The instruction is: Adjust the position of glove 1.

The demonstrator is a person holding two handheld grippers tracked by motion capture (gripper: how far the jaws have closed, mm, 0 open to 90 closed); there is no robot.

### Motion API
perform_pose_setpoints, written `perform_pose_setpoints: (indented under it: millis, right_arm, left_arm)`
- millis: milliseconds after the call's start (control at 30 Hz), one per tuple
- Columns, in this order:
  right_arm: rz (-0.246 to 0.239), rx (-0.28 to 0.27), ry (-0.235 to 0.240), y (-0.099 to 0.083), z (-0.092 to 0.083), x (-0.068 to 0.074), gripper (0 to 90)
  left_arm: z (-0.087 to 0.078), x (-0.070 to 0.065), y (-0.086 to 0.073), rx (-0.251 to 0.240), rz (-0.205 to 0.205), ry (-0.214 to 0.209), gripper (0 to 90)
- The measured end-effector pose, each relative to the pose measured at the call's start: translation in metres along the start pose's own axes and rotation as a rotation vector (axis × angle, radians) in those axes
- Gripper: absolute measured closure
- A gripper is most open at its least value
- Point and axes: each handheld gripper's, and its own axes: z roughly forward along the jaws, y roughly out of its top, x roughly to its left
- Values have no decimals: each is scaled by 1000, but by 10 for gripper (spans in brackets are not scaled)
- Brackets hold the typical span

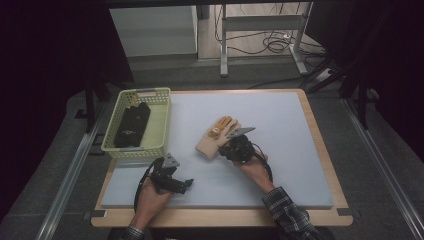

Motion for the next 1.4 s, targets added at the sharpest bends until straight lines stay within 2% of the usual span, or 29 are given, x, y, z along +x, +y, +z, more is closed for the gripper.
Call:
perform_pose_setpoints:
  millis: [133, 233, 300, 367, 433, 500, 533, 600, 667, 733, 800, 1067, 1200, 1333, 1400]
  right_arm:
    - [37, -29, -82, 7, -16, -23, 749]
    - [107, -50, -121, 13, -18, -44, 711]
    - [131, -58, -136, 17, -15, -53, 670]
    - [133, -64, -154, 21, -9, -58, 618]
    - [136, -47, -170, 23, 0, -61, 558]
    - [126, -17, -183, 22, 10, -63, 548]
    - [125, -4, -191, 20, 15, -63, 558]
    - [115, 25, -192, 16, 22, -62, 646]
    - [93, 13, -198, 13, 22, -58, 778]
    - [62, 24, -209, 15, 22, -53, 815]
    - [24, 24, -231, 18, 20, -48, 825]
    - [11, -52, -202, 31, -11, -33, 825]
    - [14, -36, -187, 28, -19, -27, 825]
    - [20, -9, -201, 19, -17, -29, 825]
    - [48, -8, -162, 14, -17, -32, 826]
  left_arm:
    - [0, 0, 0, 0, 0, 0, 20]
    - [0, 0, 0, 0, -1, 0, 19]
    - [0, 0, 0, -1, -1, 0, 20]
    - [0, 1, 0, 1, 6, -1, 20]
    - [0, 0, 0, 1, 6, -1, 20]
    - [0, 0, 0, 1, 4, -1, 20]
    - [0, 0, 0, 1, 5, -1, 20]
    - [0, 0, 0, -2, 2, 0, 20]
    - [0, 0, 0, -2, 1, 0, 20]
    - [0, 0, 0, -1, 1, -1, 19]
    - [0, 0, 0, -1, 2, -1, 20]
    - [0, 0, 0, 1, 4, 1, 20]
    - [0, 0, 0, 0, 3, 0, 20]
    - [0, 0, 0, 0, 0, 0, 20]
    - [0, 0, 0, 0, 3, 0, 20]
